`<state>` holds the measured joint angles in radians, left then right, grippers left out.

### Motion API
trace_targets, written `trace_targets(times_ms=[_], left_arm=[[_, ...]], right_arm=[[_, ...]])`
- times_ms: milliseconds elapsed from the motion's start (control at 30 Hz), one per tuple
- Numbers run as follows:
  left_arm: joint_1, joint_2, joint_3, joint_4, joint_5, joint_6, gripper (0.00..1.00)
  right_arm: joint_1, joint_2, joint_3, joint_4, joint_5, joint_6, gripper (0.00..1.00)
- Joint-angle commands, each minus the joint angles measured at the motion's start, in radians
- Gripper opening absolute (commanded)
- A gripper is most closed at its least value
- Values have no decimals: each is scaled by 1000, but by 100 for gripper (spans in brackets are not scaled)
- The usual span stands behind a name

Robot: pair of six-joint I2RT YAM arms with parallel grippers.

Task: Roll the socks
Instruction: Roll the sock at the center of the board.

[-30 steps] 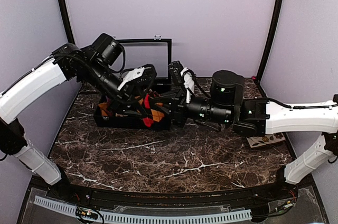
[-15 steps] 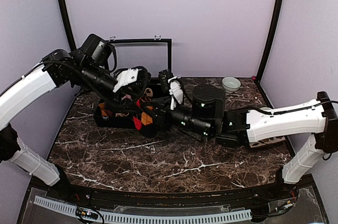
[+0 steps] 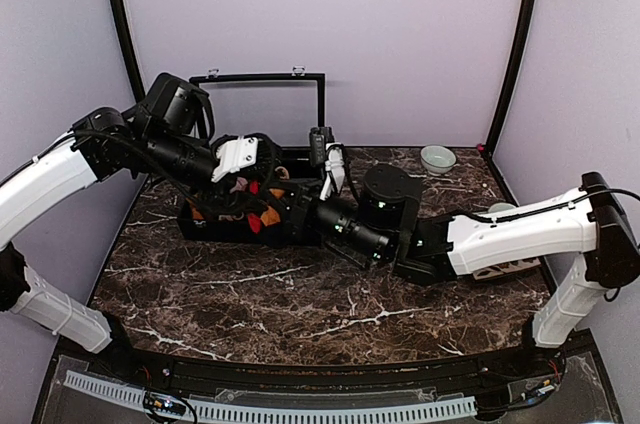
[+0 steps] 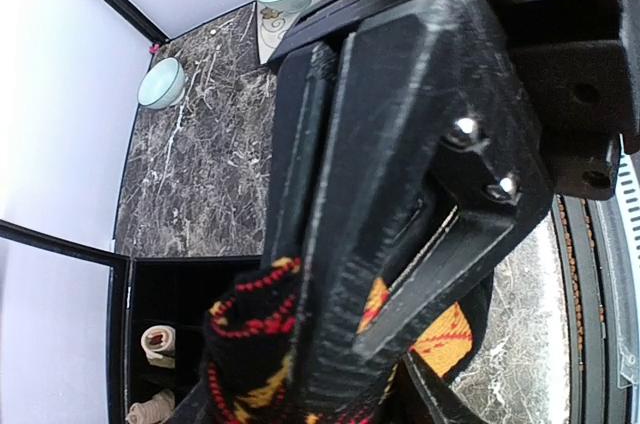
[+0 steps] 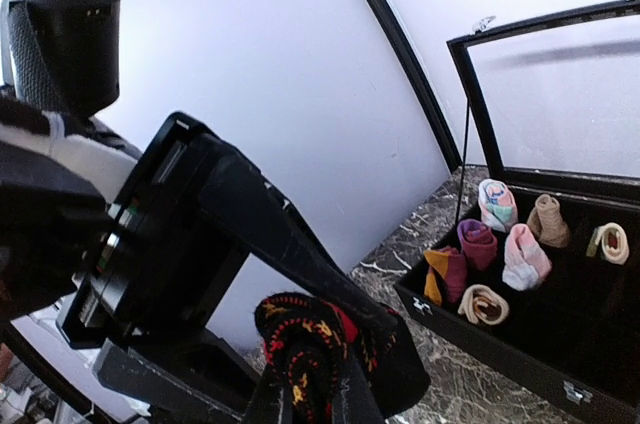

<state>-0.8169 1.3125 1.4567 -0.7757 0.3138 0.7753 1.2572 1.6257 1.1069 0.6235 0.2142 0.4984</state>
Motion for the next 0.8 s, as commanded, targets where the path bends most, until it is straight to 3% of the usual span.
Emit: trace_targets(times_ms=[0, 333, 567, 633, 667, 700, 767], left_arm=[[-36, -12, -22, 62, -75, 2, 49], [-74, -6, -98, 288, -424, 36, 35], [-96, -3, -129, 357, -503, 52, 40], [-98, 0, -135, 324, -471, 53, 20], [-97, 4, -133, 310, -463, 47, 3], [-94, 6, -121, 283, -424, 38, 0], [-79, 9, -82, 183, -289, 12, 0]], right_arm=[[-21, 22, -9, 214, -41, 132, 0], [-21, 75, 35, 233, -14, 275, 0], [-20, 108, 39, 254, 4, 362, 0], [-20, 117, 78, 235, -16, 366, 0], [-20, 119, 90, 217, -30, 365, 0], [-19, 115, 96, 195, -32, 358, 4], [-18, 92, 80, 178, -40, 290, 25]])
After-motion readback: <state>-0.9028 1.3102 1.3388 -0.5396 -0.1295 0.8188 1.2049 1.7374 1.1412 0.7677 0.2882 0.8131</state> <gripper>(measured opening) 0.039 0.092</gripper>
